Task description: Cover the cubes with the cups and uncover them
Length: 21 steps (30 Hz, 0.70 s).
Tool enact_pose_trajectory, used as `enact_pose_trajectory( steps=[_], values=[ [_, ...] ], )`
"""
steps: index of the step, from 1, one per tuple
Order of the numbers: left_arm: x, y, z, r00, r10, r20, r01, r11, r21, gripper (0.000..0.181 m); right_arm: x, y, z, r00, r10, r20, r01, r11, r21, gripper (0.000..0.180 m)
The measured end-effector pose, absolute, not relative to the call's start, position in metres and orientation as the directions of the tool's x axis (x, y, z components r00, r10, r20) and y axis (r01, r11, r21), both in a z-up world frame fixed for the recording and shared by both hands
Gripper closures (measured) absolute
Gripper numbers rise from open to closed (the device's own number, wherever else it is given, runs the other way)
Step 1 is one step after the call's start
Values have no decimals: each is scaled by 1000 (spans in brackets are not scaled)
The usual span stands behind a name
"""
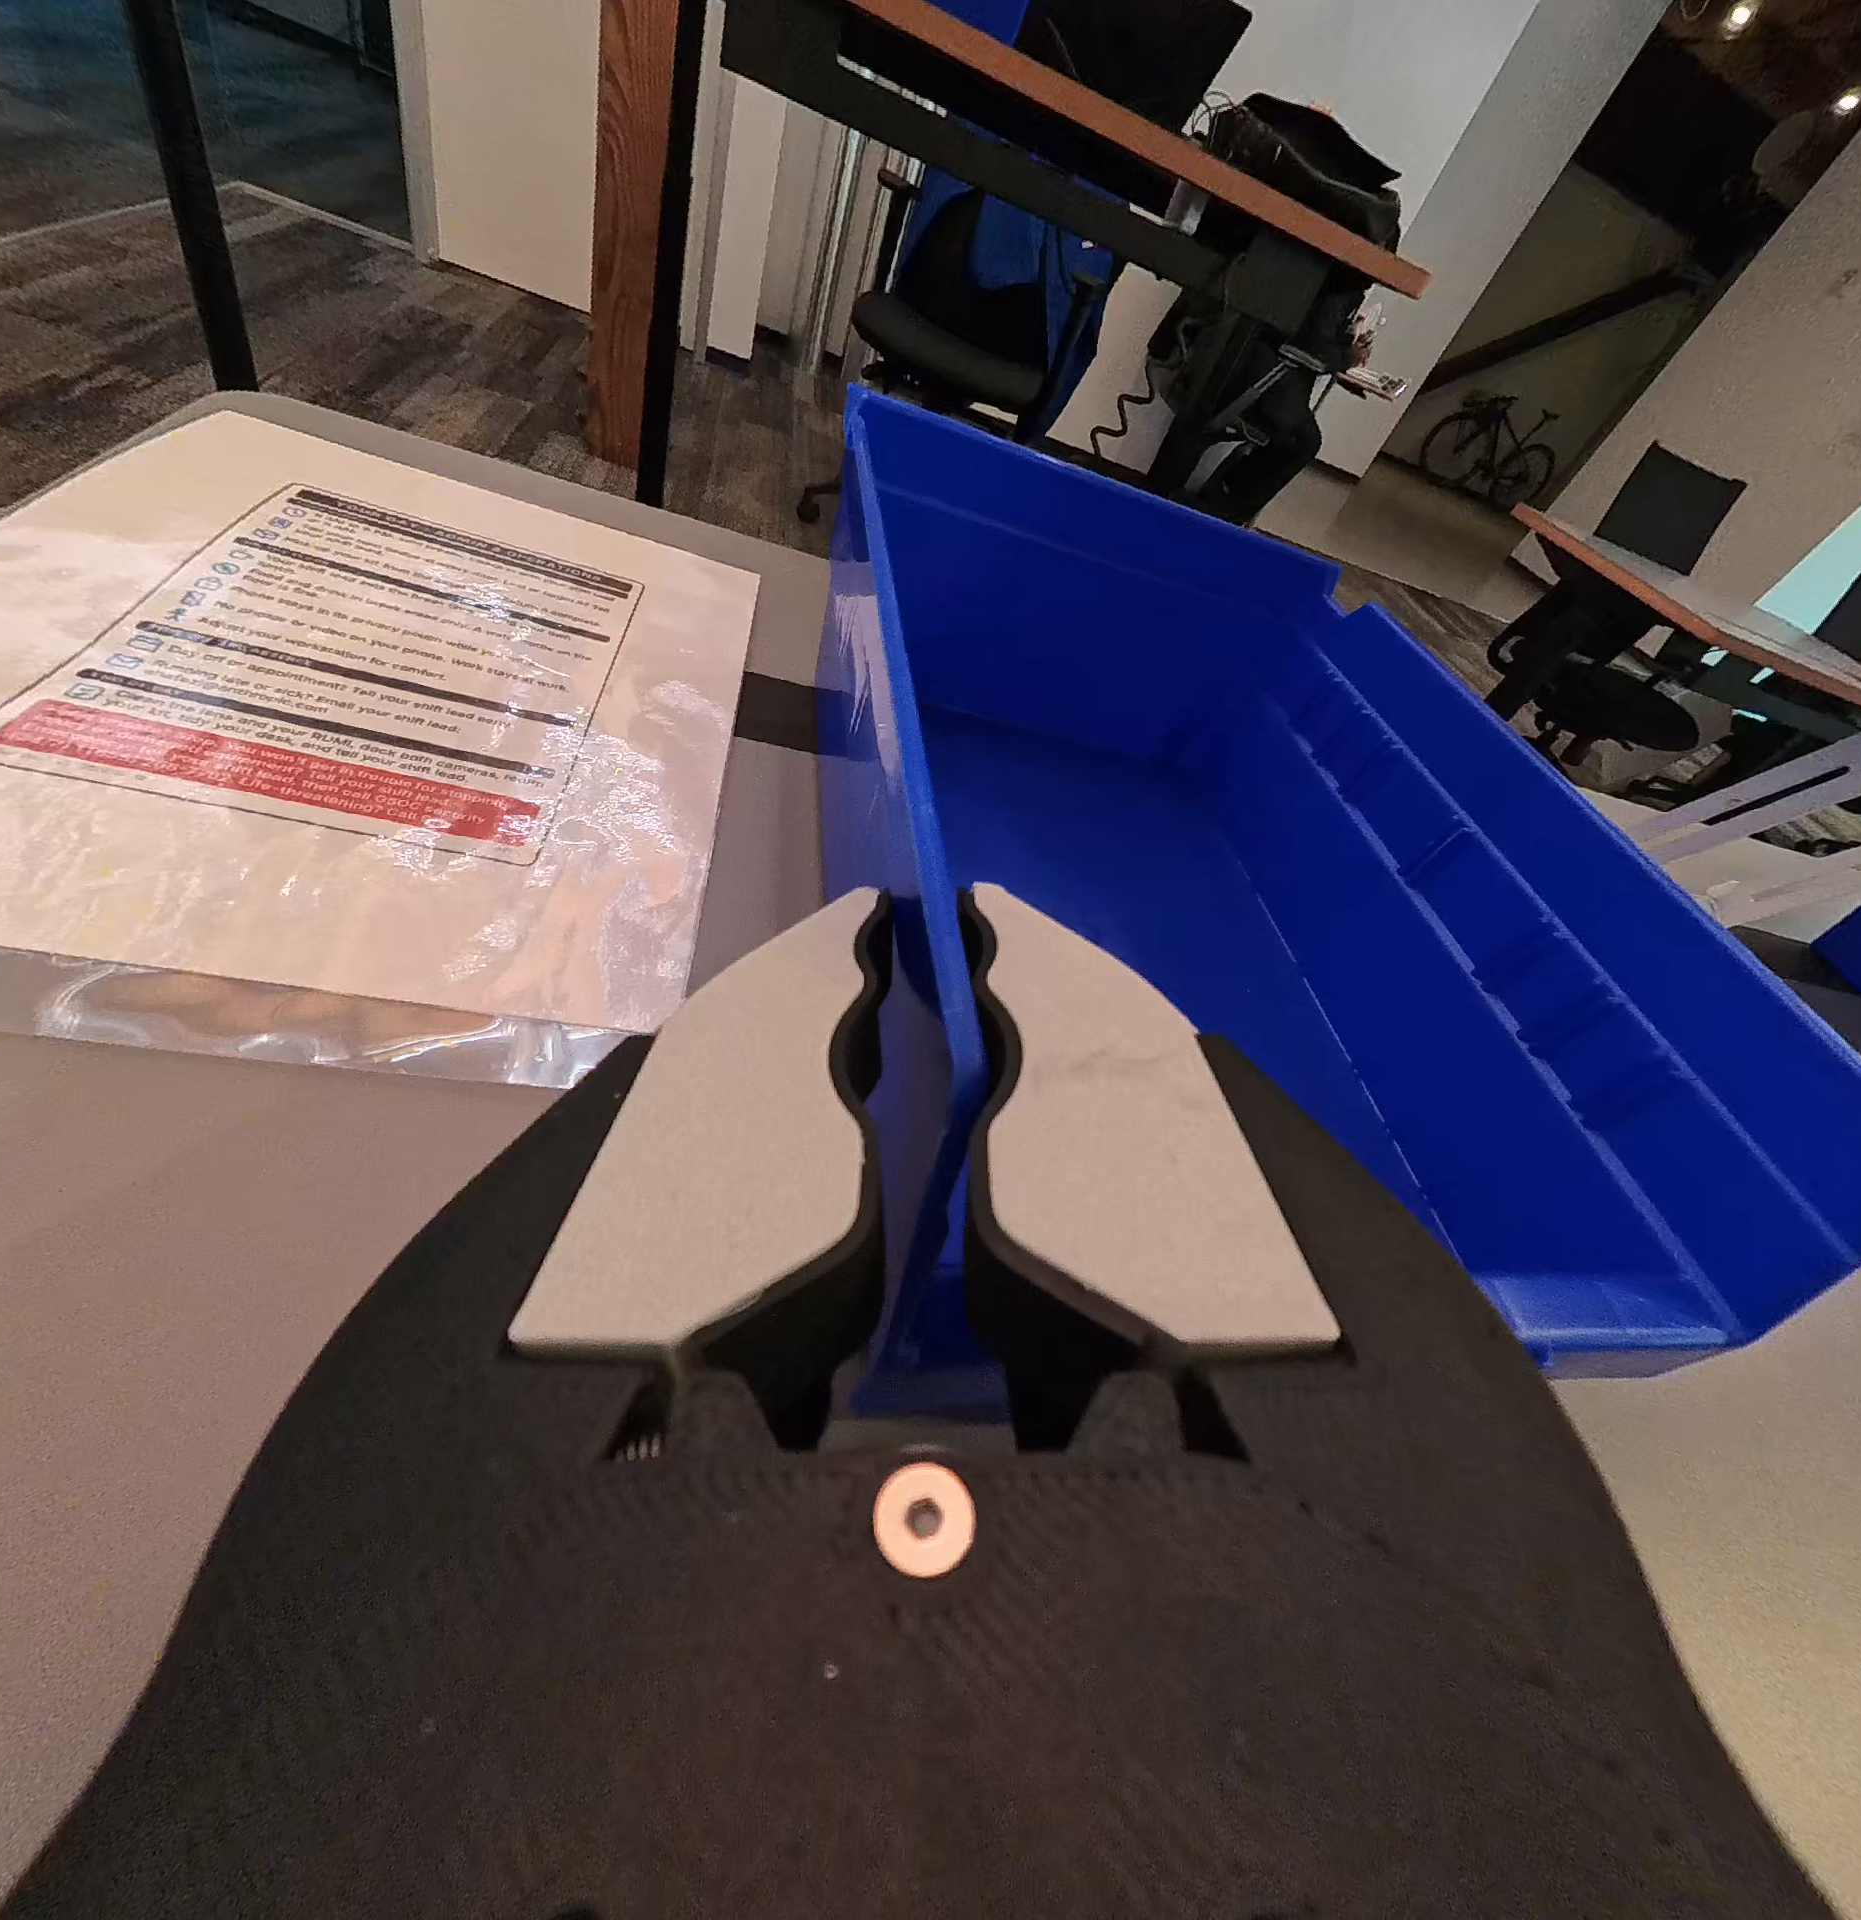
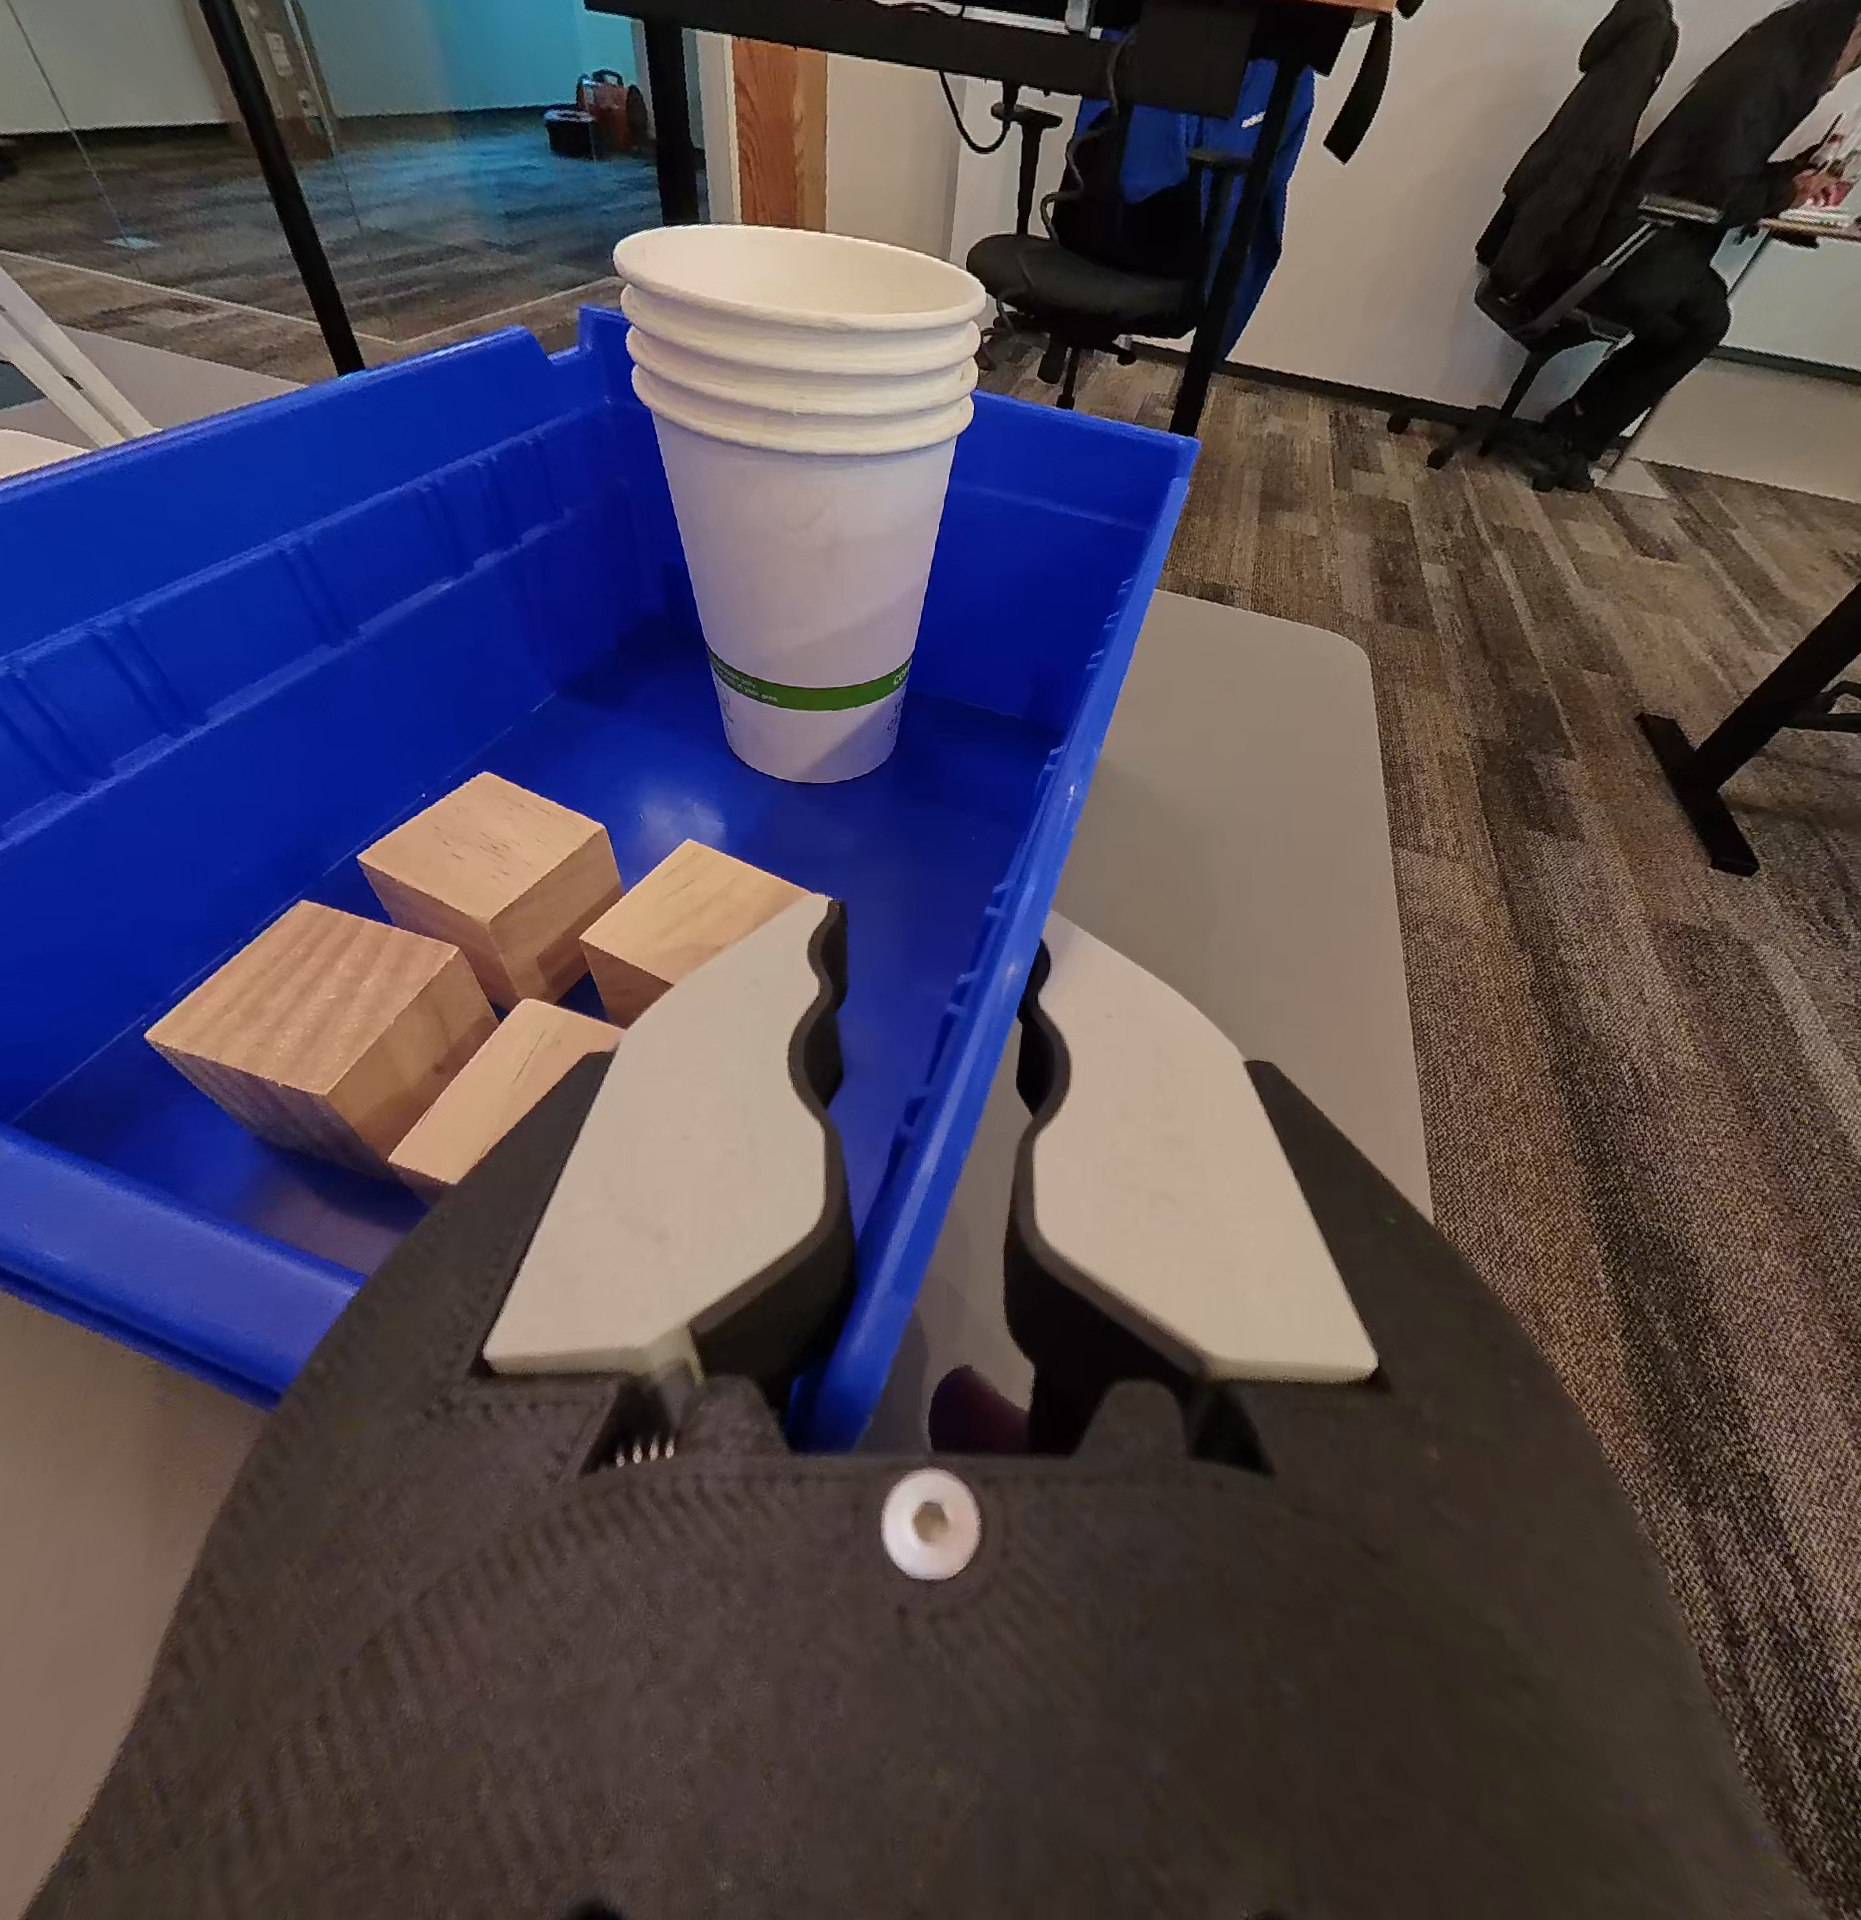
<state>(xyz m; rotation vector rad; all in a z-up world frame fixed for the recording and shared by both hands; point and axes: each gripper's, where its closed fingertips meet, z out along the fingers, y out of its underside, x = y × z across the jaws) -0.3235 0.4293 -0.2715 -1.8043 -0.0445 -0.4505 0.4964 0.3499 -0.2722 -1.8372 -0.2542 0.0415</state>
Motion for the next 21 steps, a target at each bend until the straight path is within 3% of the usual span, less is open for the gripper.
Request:
enact_pose_trajectory(
  steps=[21],
  values=[
    [-324,429,-271,931,-195,308,249,-276,-928,171,497,350,-273,975,189,116,164,-258,-952,151]
  ],
)
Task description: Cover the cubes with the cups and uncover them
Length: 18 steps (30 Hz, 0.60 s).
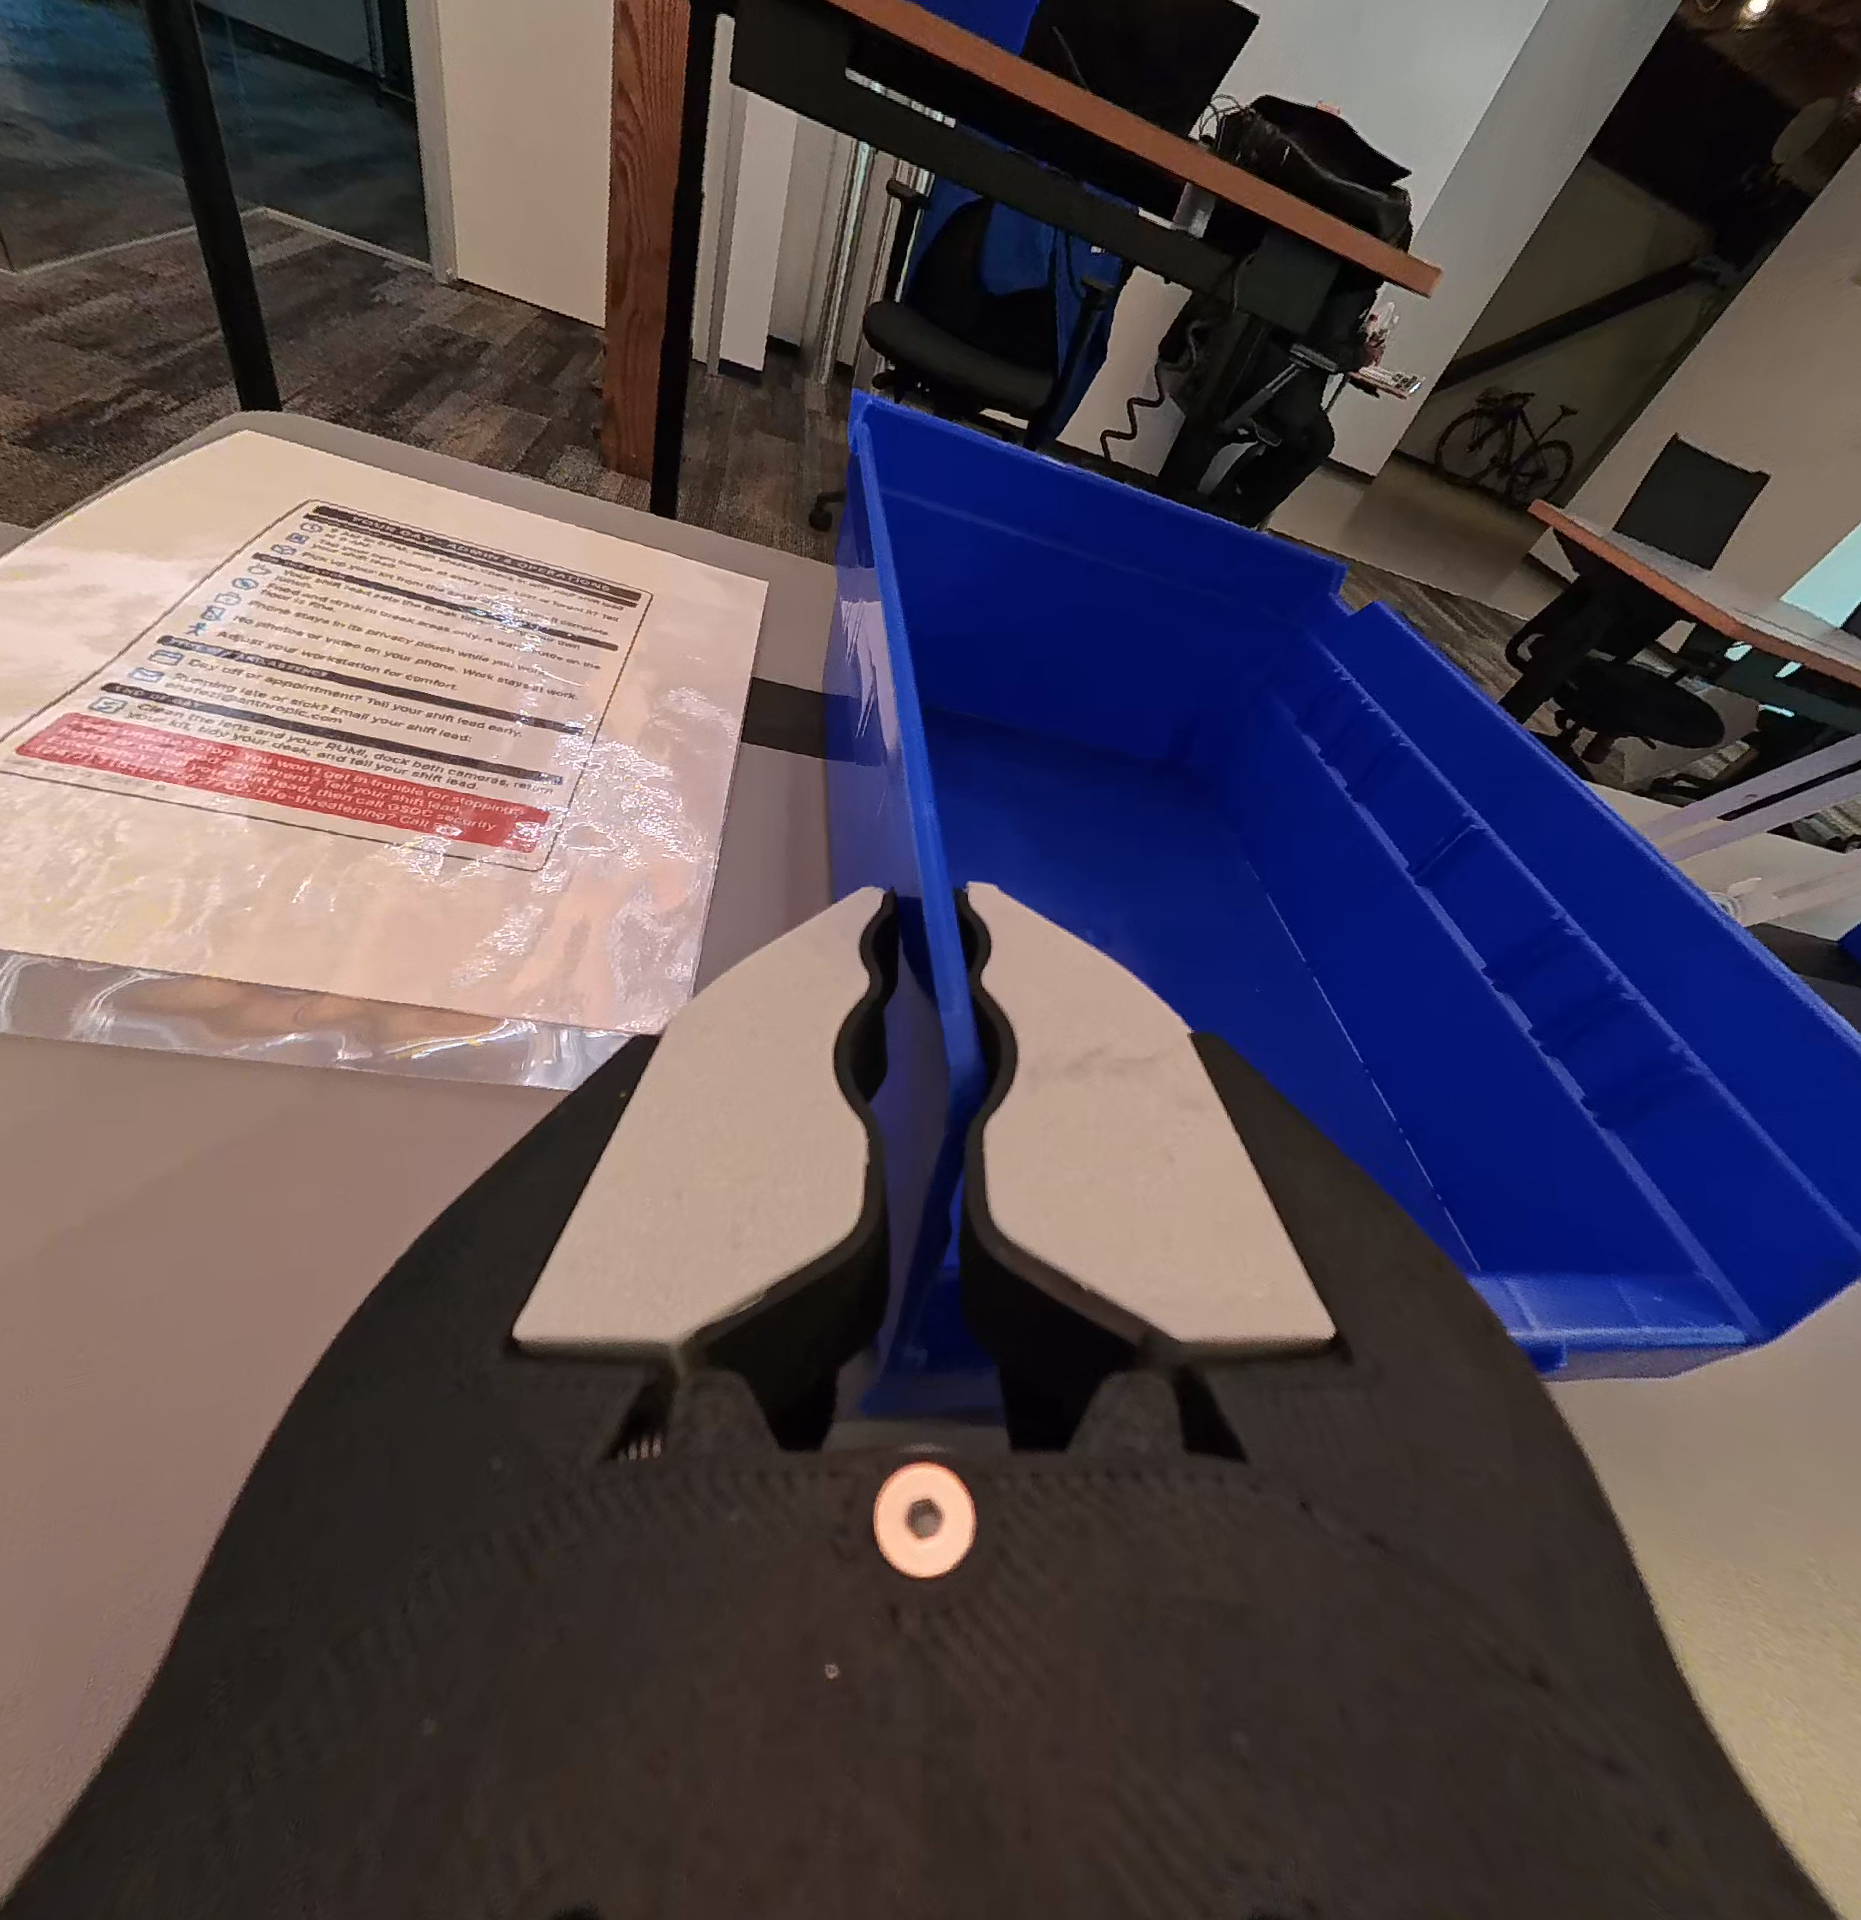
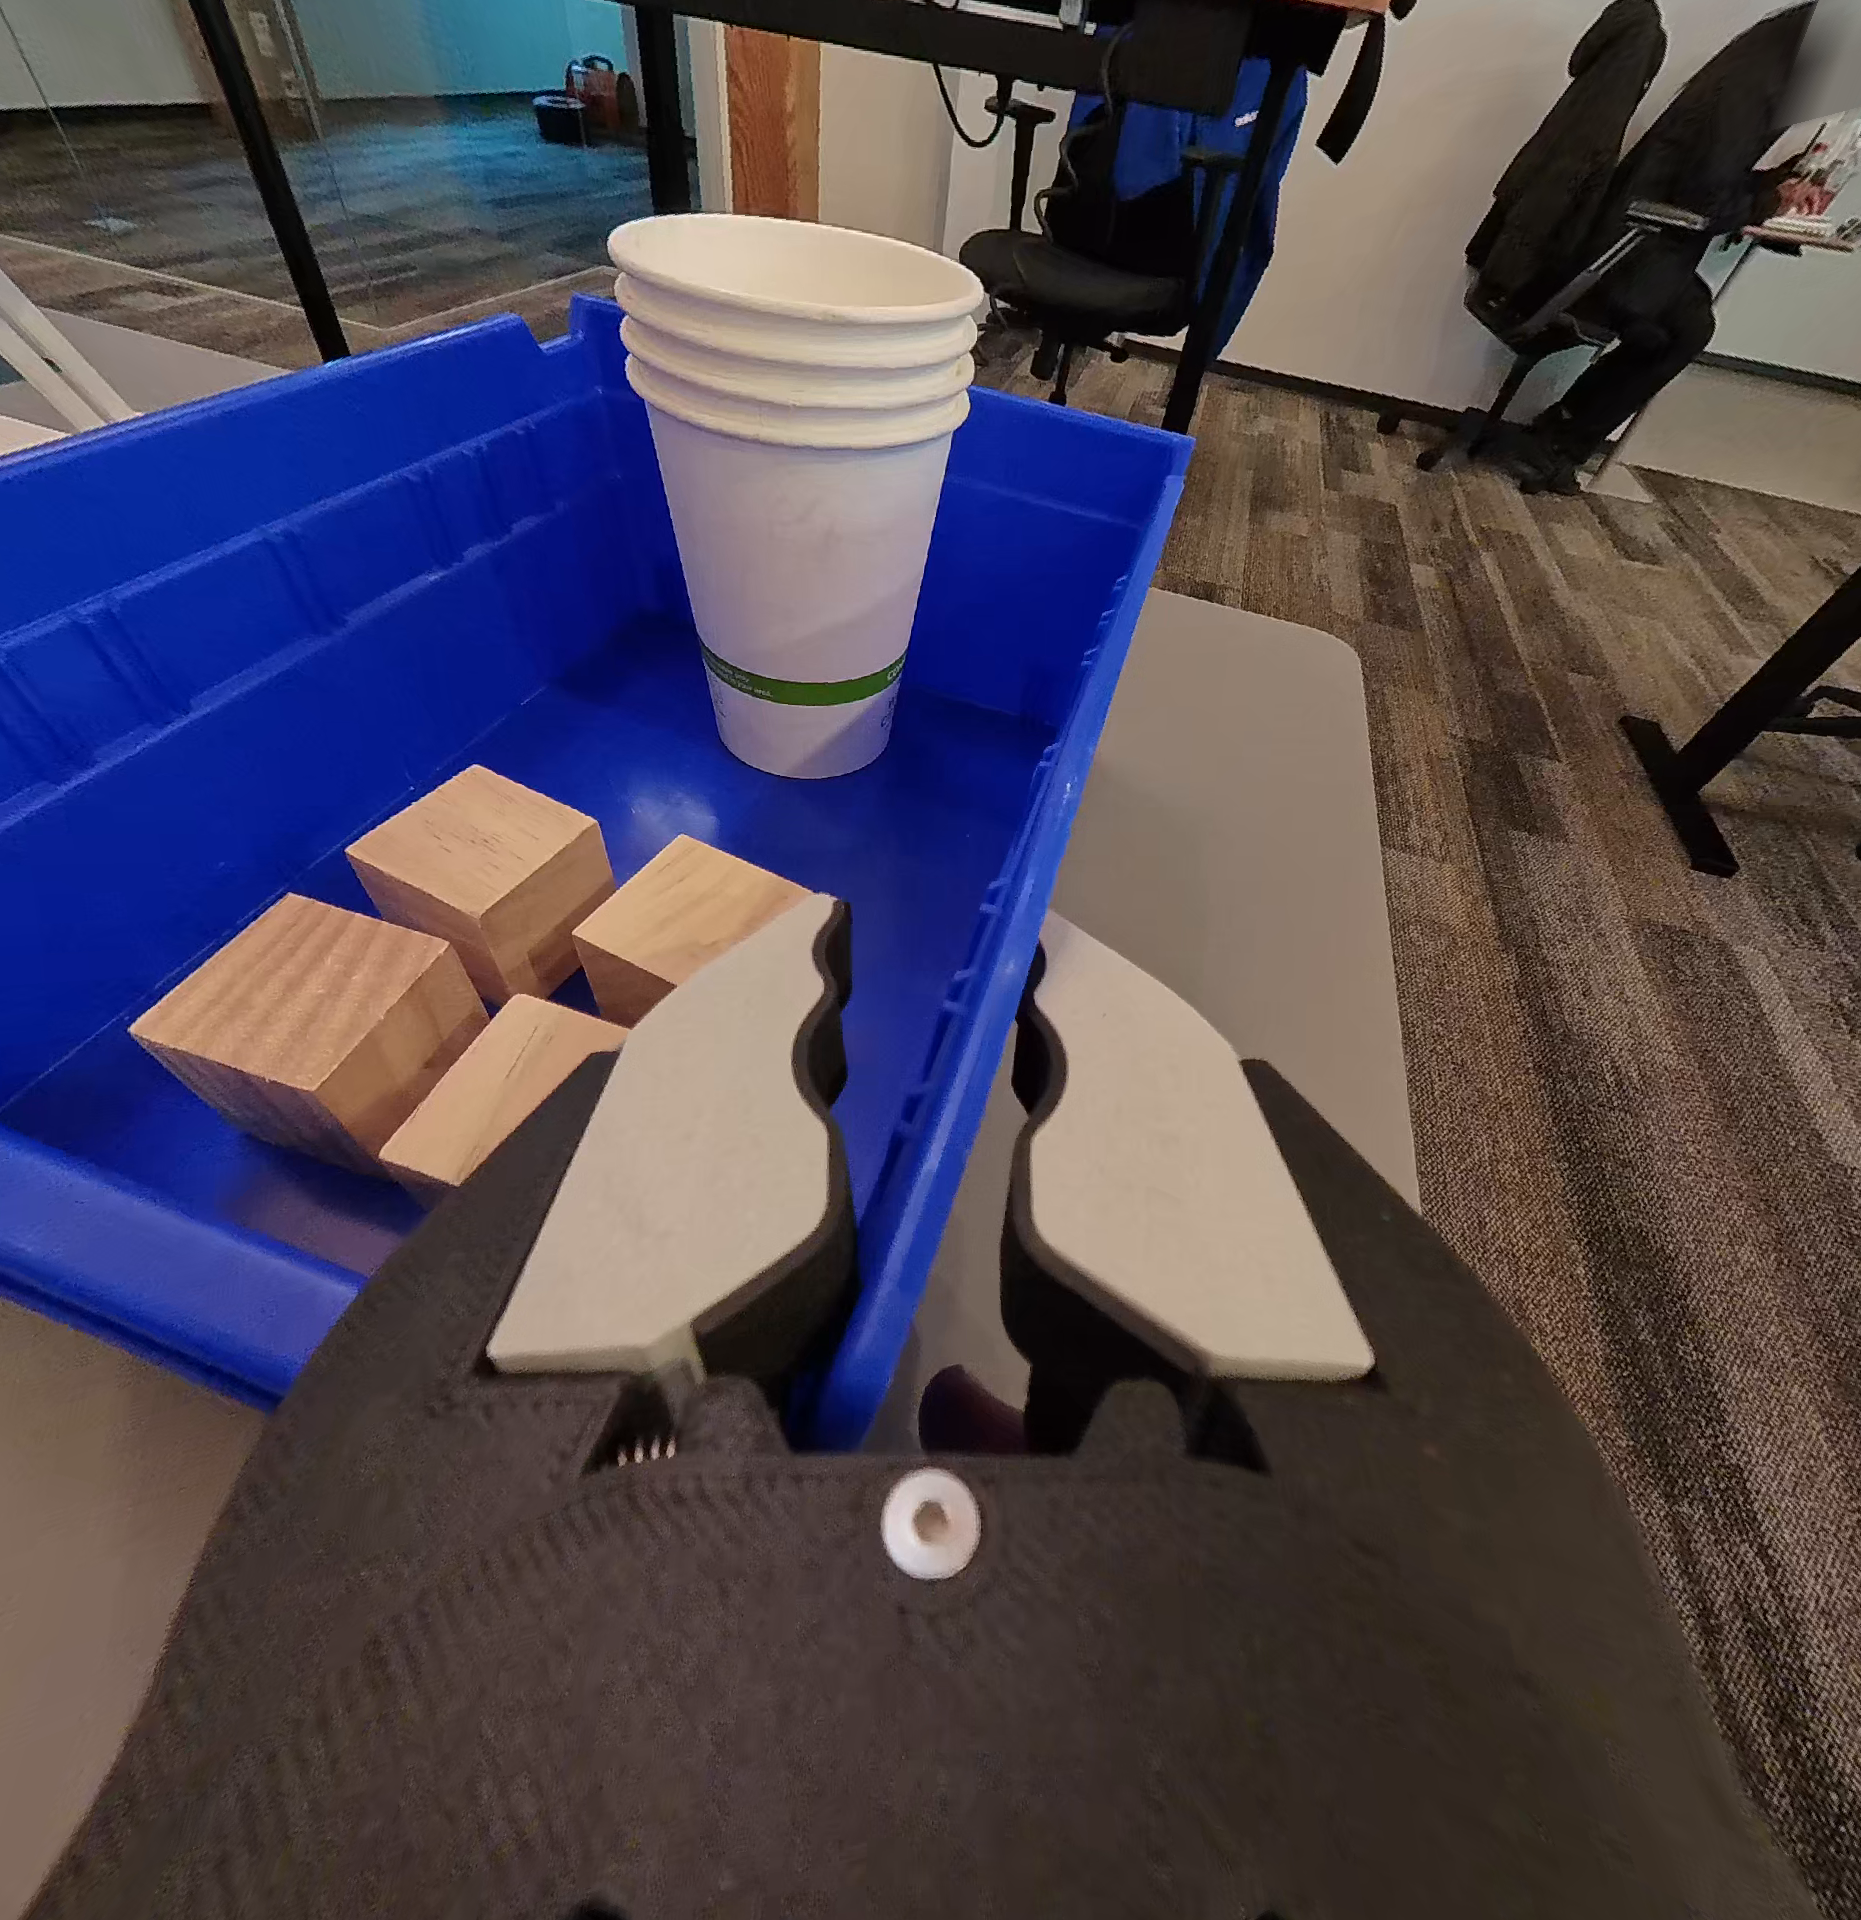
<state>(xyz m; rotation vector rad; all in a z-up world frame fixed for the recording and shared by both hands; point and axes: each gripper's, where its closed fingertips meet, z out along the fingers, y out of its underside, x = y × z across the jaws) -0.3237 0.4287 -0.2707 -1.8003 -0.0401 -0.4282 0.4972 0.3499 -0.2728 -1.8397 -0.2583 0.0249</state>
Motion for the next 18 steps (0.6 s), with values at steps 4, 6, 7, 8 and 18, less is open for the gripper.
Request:
enact_pose_trajectory(
  steps=[4,6,7,8,18],
  values=[
    [-323,428,-271,931,-197,306,247,-276,-929,172,498,350,-273,975,186,121,167,-260,-951,152],
    [-323,427,-271,932,-199,304,245,-276,-929,173,498,350,-273,975,185,122,168,-261,-951,152],
    [-323,427,-270,931,-201,305,245,-277,-929,173,498,350,-273,976,183,122,168,-262,-950,153],
    [-323,426,-270,930,-204,307,245,-278,-929,174,499,350,-273,976,181,124,169,-264,-950,153],
    [-322,411,-270,929,-204,309,250,-270,-930,177,500,348,-274,974,178,139,184,-271,-945,155]
  ],
)
